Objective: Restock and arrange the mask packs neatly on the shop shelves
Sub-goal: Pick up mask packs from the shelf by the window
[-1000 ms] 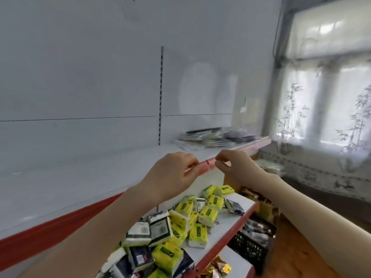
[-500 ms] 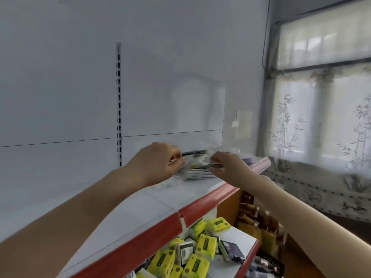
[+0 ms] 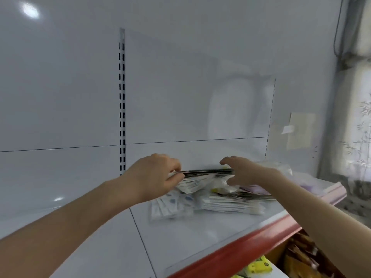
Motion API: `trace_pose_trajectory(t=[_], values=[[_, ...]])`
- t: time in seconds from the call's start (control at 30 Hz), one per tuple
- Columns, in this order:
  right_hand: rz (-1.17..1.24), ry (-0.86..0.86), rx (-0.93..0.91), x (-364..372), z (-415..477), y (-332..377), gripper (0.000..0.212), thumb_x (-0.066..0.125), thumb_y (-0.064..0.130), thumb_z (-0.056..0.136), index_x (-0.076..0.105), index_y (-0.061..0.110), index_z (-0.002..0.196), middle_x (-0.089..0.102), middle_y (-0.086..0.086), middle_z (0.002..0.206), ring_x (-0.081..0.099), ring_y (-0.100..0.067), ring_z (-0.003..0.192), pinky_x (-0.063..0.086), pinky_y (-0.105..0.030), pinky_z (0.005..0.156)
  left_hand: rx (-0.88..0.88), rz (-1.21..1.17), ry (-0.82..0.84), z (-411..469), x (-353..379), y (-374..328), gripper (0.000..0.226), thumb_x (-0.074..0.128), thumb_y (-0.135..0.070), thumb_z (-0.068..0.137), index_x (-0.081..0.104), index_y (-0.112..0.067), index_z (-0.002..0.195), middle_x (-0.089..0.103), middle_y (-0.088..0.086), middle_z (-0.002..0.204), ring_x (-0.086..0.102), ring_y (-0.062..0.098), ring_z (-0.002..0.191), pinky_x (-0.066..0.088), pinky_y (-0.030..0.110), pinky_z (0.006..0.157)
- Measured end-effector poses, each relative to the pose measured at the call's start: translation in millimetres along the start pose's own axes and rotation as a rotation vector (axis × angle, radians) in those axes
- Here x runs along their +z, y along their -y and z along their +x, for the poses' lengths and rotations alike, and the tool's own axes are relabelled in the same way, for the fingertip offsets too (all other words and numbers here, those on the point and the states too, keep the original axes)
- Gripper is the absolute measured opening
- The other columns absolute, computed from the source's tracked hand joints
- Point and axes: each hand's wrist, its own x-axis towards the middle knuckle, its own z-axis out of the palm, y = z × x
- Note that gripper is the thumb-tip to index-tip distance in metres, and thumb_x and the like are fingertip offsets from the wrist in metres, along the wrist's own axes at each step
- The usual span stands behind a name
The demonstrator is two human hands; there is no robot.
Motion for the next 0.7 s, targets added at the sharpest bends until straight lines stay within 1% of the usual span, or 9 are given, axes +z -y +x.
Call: trace_pose_trajectory(t=[0.1, 0.2, 0.33, 0.4, 0.47, 0.5, 0.57, 0.63, 0.7], values=[[-0.042, 0.070, -0.088, 0, 23, -12, 0.050, 0.056, 0.012, 0.087, 0.042, 0.016, 0.135, 0.047, -0.004, 0.137, 0.045, -0.022, 0.122, 0.036, -0.025, 0.095, -0.064, 0.034, 0.003, 9, 7, -6, 0.032, 0.040, -0.042, 0.096, 0.060, -0.022, 0.110, 0.061, -0.005, 0.105, 0.054, 0.011, 0.097, 0.044, 0.028, 0.085], [-0.027, 0.041, -0.174, -6, 41, -23, 0.033, 0.047, 0.009, 0.089, 0.055, 0.014, 0.121, 0.057, -0.005, 0.120, 0.050, -0.021, 0.103, 0.036, -0.023, 0.081, -0.129, 0.033, -0.008, 16, 13, -10, 0.032, 0.040, -0.042, 0.096, 0.060, -0.021, 0.110, 0.062, -0.005, 0.104, 0.055, 0.011, 0.096, 0.044, 0.028, 0.085], [-0.021, -0.079, -0.254, -14, 54, -35, 0.026, 0.039, 0.006, 0.090, 0.058, 0.005, 0.107, 0.061, -0.011, 0.106, 0.048, -0.022, 0.088, 0.033, -0.027, 0.071, -0.251, -0.046, -0.034, 16, 21, -13, 0.029, 0.044, -0.039, 0.094, 0.063, -0.020, 0.106, 0.064, -0.006, 0.102, 0.058, 0.010, 0.095, 0.046, 0.030, 0.085], [0.005, -0.168, -0.280, -18, 55, -39, 0.022, 0.039, 0.004, 0.090, 0.060, 0.008, 0.095, 0.061, -0.008, 0.093, 0.050, -0.025, 0.085, 0.032, -0.028, 0.068, -0.324, -0.147, -0.075, 13, 22, -13, 0.026, 0.047, -0.034, 0.094, 0.065, -0.017, 0.100, 0.066, -0.005, 0.097, 0.059, 0.011, 0.090, 0.047, 0.026, 0.081], [0.098, -0.241, -0.295, -24, 50, -37, 0.024, 0.040, 0.002, 0.088, 0.053, 0.017, 0.074, 0.052, 0.003, 0.071, 0.047, -0.026, 0.078, 0.030, -0.030, 0.062, -0.426, -0.307, -0.146, 11, 22, -12, 0.023, 0.051, -0.028, 0.093, 0.067, -0.012, 0.091, 0.067, -0.001, 0.089, 0.062, 0.015, 0.084, 0.044, 0.018, 0.071], [0.153, -0.267, -0.294, -27, 46, -34, 0.024, 0.041, 0.001, 0.088, 0.050, 0.018, 0.073, 0.046, 0.007, 0.066, 0.046, -0.025, 0.074, 0.029, -0.031, 0.059, -0.496, -0.411, -0.182, 11, 21, -10, 0.023, 0.052, -0.027, 0.093, 0.067, -0.010, 0.088, 0.068, 0.002, 0.087, 0.063, 0.017, 0.083, 0.043, 0.016, 0.067], [0.240, -0.329, -0.309, -33, 35, -24, 0.019, 0.042, 0.003, 0.090, 0.057, 0.013, 0.087, 0.045, 0.006, 0.064, 0.044, -0.024, 0.071, 0.028, -0.030, 0.059, -0.679, -0.757, -0.240, 10, 17, -6, 0.027, 0.049, -0.030, 0.095, 0.065, -0.009, 0.090, 0.068, 0.007, 0.089, 0.066, 0.017, 0.079, 0.046, 0.021, 0.069], [0.307, -0.422, -0.359, -36, 22, -10, 0.019, 0.044, 0.005, 0.092, 0.061, 0.009, 0.098, 0.049, -0.001, 0.067, 0.044, -0.025, 0.070, 0.027, -0.030, 0.059, -0.856, -1.194, -0.261, 7, 7, 0, 0.038, 0.042, -0.040, 0.097, 0.061, -0.007, 0.098, 0.068, 0.013, 0.093, 0.069, 0.023, 0.078, 0.053, 0.033, 0.073], [0.377, -0.509, -0.432, -32, 8, 9, 0.021, 0.046, 0.007, 0.092, 0.063, 0.013, 0.103, 0.056, -0.004, 0.073, 0.047, -0.026, 0.069, 0.033, -0.031, 0.061, -0.944, -1.548, -0.300, -3, -4, 9, 0.055, 0.036, -0.051, 0.096, 0.056, 0.000, 0.104, 0.067, 0.021, 0.099, 0.071, 0.032, 0.077, 0.058, 0.041, 0.068]])
